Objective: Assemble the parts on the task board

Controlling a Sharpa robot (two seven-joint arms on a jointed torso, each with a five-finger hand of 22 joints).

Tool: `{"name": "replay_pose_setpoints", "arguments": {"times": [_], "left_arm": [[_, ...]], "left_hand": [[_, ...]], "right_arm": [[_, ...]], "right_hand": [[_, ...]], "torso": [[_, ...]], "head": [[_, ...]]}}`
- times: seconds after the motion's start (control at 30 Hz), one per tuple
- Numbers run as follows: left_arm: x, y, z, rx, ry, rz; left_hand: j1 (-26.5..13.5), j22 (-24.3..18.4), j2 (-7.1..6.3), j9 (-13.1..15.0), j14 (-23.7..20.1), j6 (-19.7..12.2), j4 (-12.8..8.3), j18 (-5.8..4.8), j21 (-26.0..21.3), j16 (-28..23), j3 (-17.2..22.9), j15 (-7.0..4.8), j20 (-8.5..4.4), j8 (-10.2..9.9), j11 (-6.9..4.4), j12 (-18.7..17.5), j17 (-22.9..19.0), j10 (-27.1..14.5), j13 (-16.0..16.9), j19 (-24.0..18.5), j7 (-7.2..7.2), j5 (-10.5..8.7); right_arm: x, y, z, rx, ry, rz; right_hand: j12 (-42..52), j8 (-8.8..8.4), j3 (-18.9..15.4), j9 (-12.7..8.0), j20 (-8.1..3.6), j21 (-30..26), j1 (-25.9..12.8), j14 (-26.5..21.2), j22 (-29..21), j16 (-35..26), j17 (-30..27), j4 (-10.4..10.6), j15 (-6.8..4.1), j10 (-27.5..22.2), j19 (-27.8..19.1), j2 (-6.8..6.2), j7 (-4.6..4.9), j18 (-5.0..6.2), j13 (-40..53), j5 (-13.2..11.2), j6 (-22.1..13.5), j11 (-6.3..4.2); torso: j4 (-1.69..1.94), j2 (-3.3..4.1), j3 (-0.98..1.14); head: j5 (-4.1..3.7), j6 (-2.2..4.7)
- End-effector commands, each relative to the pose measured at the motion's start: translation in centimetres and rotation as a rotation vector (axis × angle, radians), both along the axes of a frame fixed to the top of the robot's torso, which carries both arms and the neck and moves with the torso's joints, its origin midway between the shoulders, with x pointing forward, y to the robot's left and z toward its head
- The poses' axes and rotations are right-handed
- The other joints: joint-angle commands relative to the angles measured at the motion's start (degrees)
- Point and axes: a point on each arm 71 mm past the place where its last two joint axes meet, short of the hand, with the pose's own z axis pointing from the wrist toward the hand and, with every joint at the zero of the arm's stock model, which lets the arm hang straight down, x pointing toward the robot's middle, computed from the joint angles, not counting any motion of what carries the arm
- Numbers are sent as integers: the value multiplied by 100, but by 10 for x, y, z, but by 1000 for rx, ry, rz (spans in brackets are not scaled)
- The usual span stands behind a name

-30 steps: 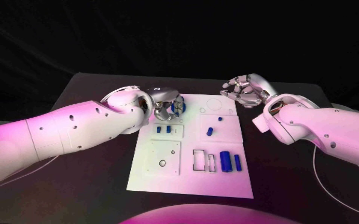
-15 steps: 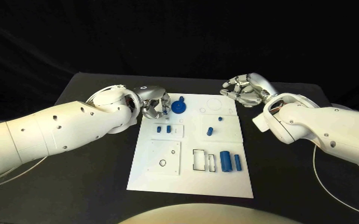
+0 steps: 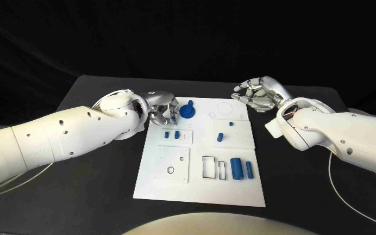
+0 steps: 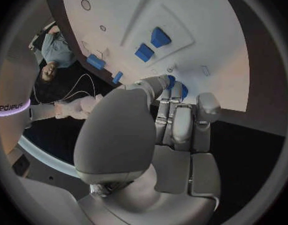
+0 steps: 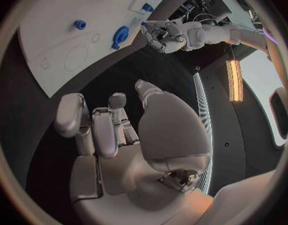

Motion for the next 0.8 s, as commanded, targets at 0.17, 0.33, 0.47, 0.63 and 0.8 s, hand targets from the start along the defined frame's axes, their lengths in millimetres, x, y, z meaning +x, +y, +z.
{"name": "replay_pose_setpoints", "arguments": {"times": [0.17,0.33,0.47,0.63,0.8], "left_arm": [[-1,-3,-5,7,32,-9],[-2,-4,-6,7,37,-13],[-2,-5,-6,6,39,-13],[-1,-5,-7,9,43,-12],[-1,-5,-8,14,50,-12]], "left_hand": [[-57,-12,4,7,26,35,7,-113,5,-5,-18,9,-12,-24,-154,-11,-9,180,-4,10,-10,-3],[-61,-17,4,8,25,36,8,-112,2,-7,-19,8,-12,-25,-154,-14,-13,182,-3,6,-10,-4],[-61,-17,4,8,25,36,8,-112,2,-7,-19,8,-12,-25,-154,-14,-13,182,-3,6,-10,-4],[-71,-16,2,11,27,36,10,-112,2,-5,-21,8,-12,-29,-155,-21,-5,184,-2,6,-12,-6],[-76,-19,1,12,27,36,11,-112,-1,-6,-23,8,-12,-32,-155,-25,-7,185,-2,3,-12,-8]], "right_arm": [[0,1,0,0,-8,10],[0,1,0,0,-8,11],[0,1,0,0,-8,11],[0,1,0,0,-8,11],[0,1,0,0,-8,11]], "right_hand": [[-34,35,2,9,1,-38,57,78,-4,-19,-9,31,-49,-26,-22,3,-13,96,-5,27,-22,-16],[-34,35,2,9,1,-38,57,78,-4,-19,-9,31,-49,-26,-22,3,-13,96,-5,27,-22,-16],[-34,35,2,9,1,-38,57,78,-4,-19,-9,31,-49,-26,-22,3,-13,96,-5,27,-22,-16],[-34,35,2,9,1,-38,57,78,-4,-19,-9,31,-49,-26,-22,3,-13,96,-5,27,-22,-16],[-34,35,2,9,1,-38,57,78,-4,-19,-9,31,-49,-26,-22,3,-13,96,-5,27,-22,-16]], "torso": [[1,-3,2],[0,-2,2],[1,-5,0],[0,-2,2],[-1,-1,0]], "head": [[-6,-14],[-4,-14],[0,-12],[1,-12],[3,-15]]}}
